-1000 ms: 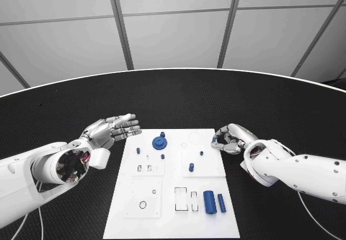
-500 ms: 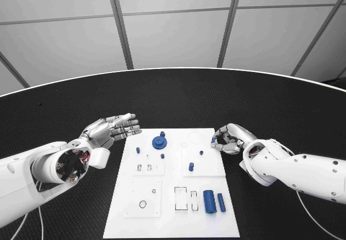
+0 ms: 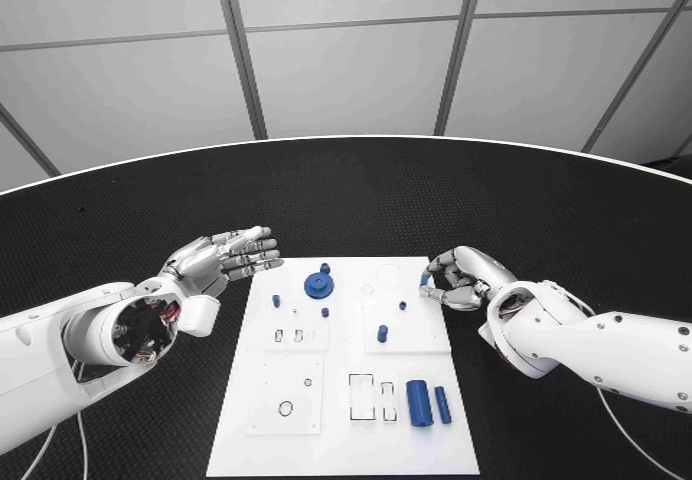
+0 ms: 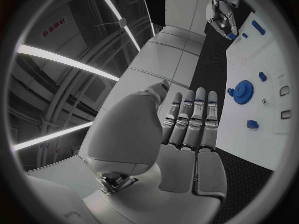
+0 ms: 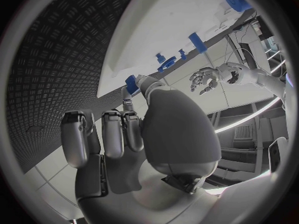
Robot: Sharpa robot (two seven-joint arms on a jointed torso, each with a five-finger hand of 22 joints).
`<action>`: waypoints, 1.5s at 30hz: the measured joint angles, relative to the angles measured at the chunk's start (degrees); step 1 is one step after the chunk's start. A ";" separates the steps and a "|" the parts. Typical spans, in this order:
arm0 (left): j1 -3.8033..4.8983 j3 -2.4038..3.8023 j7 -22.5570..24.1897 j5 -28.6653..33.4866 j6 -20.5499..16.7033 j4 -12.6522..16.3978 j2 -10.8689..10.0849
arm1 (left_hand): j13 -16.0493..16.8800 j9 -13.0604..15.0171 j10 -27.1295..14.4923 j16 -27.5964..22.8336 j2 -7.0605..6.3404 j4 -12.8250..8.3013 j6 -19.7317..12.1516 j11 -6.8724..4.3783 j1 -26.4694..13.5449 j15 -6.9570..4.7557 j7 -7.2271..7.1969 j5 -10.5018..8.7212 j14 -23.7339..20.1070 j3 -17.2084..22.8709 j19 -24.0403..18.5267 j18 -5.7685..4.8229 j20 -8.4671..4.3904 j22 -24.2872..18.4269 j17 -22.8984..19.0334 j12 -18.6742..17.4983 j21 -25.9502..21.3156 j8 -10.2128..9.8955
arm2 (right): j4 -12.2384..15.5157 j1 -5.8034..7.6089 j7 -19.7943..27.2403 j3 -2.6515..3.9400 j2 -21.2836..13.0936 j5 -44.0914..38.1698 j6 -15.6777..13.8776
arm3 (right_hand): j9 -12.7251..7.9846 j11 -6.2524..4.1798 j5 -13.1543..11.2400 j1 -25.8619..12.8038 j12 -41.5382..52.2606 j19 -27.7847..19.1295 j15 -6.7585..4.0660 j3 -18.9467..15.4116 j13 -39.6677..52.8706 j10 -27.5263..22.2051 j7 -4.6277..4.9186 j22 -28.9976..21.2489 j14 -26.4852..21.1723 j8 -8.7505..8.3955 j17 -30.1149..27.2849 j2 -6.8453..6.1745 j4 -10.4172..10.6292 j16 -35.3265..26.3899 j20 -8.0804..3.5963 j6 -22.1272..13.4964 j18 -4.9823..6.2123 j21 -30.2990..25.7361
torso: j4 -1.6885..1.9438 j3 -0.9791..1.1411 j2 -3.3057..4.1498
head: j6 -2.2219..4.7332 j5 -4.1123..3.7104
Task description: Assemble the parts on the task board
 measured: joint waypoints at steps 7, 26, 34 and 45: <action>-0.01 0.00 -0.01 0.00 0.14 -1.10 0.73 | 0.00 0.00 0.00 0.00 0.00 0.00 0.00 0.00 0.00 0.00 0.00 0.00 0.00 0.00 0.00 0.00 0.00 0.01 0.00 0.00 0.00 0.00 | 5.30 1.58 -1.30 0.20 -0.48 -2.35 1.63 | 0.10 0.00 0.11 -0.26 0.00 -0.09 0.00 0.32 0.00 0.00 -0.01 0.00 0.00 0.00 0.00 -0.04 -0.15 0.00 -0.08 0.00 0.00 0.23 | -0.16 -0.09 -0.41 | -0.17 0.13; -0.04 -0.01 -0.10 -0.01 0.80 -5.00 3.99 | 0.00 -0.04 0.20 0.00 0.00 0.00 0.00 0.20 0.00 0.00 0.00 0.00 0.00 0.32 0.00 0.00 0.00 -0.05 -0.01 -0.35 0.00 0.00 | 3.13 3.74 -1.76 -0.11 13.35 -3.84 8.44 | 0.25 -0.35 0.65 -1.02 0.00 -0.09 -0.19 1.50 -0.01 -0.05 -0.02 -0.01 -0.20 0.23 -0.01 0.26 -0.71 0.00 -0.08 -0.01 0.02 0.22 | 0.36 -1.30 -1.54 | -2.15 4.52; -0.04 0.00 0.01 -0.01 0.79 -5.93 4.41 | 0.00 -0.04 0.20 0.00 0.00 0.00 0.00 0.20 0.00 0.00 0.00 0.00 0.00 0.32 0.00 -0.01 0.00 -0.05 -0.01 -0.35 0.00 0.00 | -0.13 2.97 -2.38 -0.40 19.24 -4.37 11.10 | 0.36 -0.35 1.22 -1.65 0.00 -0.09 -0.19 2.30 -0.01 -0.05 -0.02 -0.01 -0.20 0.21 -0.02 -0.09 -1.04 0.00 -0.08 -0.01 0.02 0.22 | 0.22 -1.23 -1.54 | -3.09 6.37; -0.04 0.00 -0.09 -0.01 0.89 -6.24 4.71 | 0.00 -0.03 0.20 0.00 0.00 0.00 0.00 0.20 0.00 0.00 0.00 0.00 0.00 0.31 0.00 0.00 0.00 -0.10 -0.01 -0.35 0.00 0.00 | -2.71 1.58 -4.28 -0.67 23.08 -6.84 14.67 | 0.47 -0.35 2.05 -2.03 0.00 -0.09 -0.19 2.93 -0.01 -0.05 -0.01 -0.01 -0.20 0.32 -0.02 -0.24 -1.67 0.00 -0.08 -0.03 0.03 0.21 | 0.27 -1.09 -1.47 | -3.69 7.14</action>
